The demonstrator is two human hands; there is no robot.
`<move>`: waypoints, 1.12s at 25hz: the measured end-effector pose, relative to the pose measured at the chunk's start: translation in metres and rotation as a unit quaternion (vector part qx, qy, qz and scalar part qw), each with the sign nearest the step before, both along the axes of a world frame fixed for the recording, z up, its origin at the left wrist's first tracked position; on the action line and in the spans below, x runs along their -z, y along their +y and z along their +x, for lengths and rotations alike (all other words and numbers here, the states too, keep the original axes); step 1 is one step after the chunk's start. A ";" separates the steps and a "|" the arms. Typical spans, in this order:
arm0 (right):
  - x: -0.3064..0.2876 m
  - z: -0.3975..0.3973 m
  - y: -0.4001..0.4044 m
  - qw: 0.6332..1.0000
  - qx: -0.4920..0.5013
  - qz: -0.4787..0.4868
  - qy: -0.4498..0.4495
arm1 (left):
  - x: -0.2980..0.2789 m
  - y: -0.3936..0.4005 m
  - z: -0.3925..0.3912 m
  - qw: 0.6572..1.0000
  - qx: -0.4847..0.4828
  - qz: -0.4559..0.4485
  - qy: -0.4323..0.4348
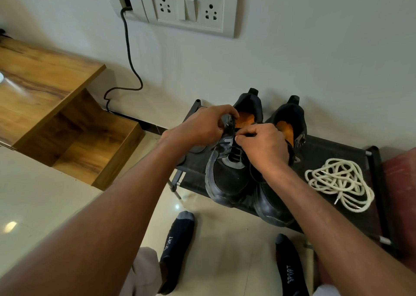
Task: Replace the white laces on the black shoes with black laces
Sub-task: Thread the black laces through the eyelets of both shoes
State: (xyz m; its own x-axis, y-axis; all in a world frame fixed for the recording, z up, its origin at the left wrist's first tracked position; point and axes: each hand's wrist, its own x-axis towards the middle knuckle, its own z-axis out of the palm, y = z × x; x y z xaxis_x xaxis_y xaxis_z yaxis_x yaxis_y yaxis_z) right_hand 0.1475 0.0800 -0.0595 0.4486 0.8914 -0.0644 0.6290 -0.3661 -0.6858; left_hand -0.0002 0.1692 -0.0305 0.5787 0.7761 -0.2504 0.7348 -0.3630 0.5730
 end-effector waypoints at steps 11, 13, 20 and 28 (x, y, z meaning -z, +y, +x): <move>0.011 -0.006 0.004 0.990 0.055 -0.002 0.126 | 0.005 0.006 -0.003 0.999 -0.015 -0.035 -0.019; 0.009 -0.007 0.000 0.997 0.033 -0.007 0.066 | 0.005 0.006 -0.002 0.999 -0.014 -0.040 -0.023; 0.008 -0.015 -0.005 0.997 0.015 0.029 -0.076 | 0.009 0.010 -0.002 0.998 -0.040 -0.046 -0.028; 0.005 -0.009 0.001 0.998 -0.026 -0.015 -0.050 | 0.008 0.011 -0.003 0.998 -0.049 -0.039 -0.022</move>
